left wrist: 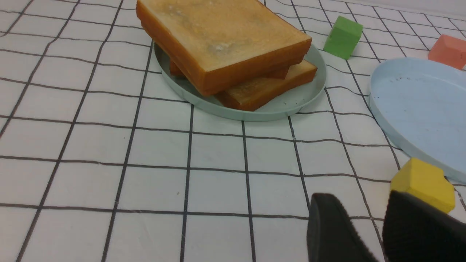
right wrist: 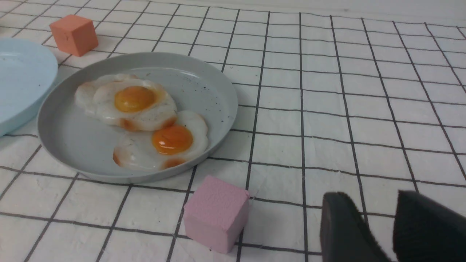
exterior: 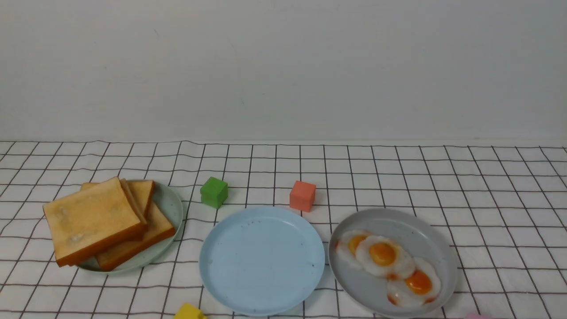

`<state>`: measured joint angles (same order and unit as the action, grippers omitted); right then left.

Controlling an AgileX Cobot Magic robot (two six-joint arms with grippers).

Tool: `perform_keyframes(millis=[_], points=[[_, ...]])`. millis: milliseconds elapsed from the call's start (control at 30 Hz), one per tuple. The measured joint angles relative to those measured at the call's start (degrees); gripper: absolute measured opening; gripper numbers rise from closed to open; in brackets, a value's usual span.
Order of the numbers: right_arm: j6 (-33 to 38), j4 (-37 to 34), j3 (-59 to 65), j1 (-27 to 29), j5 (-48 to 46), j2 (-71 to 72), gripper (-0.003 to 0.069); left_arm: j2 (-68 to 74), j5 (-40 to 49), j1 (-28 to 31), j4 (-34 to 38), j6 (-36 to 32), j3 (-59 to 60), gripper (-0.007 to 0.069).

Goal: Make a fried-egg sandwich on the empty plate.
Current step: Use the left arm to grab a slice of bread

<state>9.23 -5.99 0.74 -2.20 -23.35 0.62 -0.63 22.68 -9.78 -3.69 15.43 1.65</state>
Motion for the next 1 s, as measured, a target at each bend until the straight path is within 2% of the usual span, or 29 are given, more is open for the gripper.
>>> perform_keyframes(millis=[867, 1000], points=[[0.0, 0.05, 0.0, 0.0, 0.0, 0.0, 0.0241, 0.0, 0.0, 0.0, 0.0, 0.0, 0.0, 0.0238], [0.0, -0.45, 0.44, 0.0, 2.9, 0.0, 0.0241, 0.0, -0.45, 0.0, 0.0, 0.0, 0.0, 0.0238]])
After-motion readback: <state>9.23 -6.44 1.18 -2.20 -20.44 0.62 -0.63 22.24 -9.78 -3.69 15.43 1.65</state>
